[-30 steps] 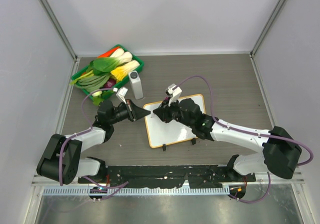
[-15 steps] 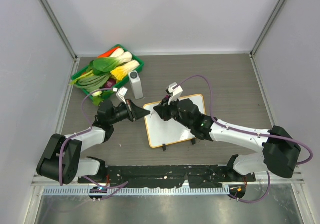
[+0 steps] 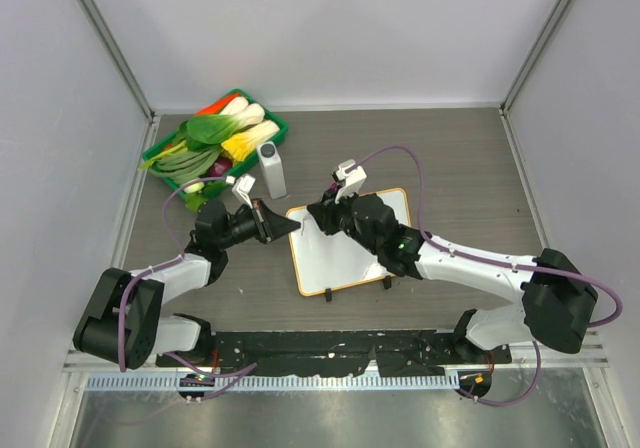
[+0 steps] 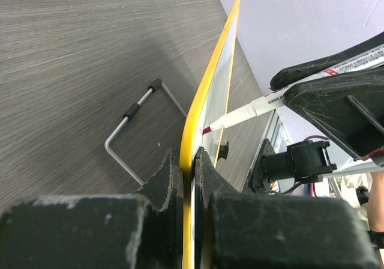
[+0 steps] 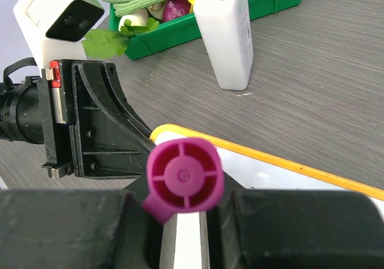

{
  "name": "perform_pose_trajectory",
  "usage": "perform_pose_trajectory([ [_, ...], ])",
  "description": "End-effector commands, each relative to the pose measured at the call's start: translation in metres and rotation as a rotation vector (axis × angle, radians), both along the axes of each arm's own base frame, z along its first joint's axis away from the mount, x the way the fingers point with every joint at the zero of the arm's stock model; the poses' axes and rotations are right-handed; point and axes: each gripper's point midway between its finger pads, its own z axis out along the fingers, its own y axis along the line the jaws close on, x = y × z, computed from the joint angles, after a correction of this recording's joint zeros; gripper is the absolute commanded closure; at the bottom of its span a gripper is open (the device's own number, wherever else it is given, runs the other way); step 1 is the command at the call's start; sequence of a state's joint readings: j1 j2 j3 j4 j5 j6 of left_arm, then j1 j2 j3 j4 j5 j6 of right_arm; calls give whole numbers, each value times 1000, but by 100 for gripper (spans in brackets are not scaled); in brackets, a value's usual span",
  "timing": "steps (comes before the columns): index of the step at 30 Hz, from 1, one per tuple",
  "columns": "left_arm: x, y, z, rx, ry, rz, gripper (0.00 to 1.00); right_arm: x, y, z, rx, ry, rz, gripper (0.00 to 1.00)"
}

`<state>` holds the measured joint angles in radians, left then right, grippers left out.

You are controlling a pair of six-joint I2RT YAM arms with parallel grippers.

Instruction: Write a sentence on the whiteboard

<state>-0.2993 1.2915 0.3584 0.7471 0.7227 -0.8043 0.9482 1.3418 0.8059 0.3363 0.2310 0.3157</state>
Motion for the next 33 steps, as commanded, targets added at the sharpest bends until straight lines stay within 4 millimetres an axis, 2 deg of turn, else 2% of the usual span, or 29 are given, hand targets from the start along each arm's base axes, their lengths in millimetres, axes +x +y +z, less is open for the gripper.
perform_pose_trajectory([
  [1,9,6,-12,86,-51,38,100,13,-9,-5,-56,-12,-65,99],
  [15,9,7,-12,90,-52,38,100,-6,-24,-43,-131,59,-37,99],
  [25,9,8,-12,95,-52,43,100,-20,-30,-59,-152,103,-1,99],
  [33,9,7,-14,99,-48,39,100,-19,-30,-66,-181,104,-6,99],
])
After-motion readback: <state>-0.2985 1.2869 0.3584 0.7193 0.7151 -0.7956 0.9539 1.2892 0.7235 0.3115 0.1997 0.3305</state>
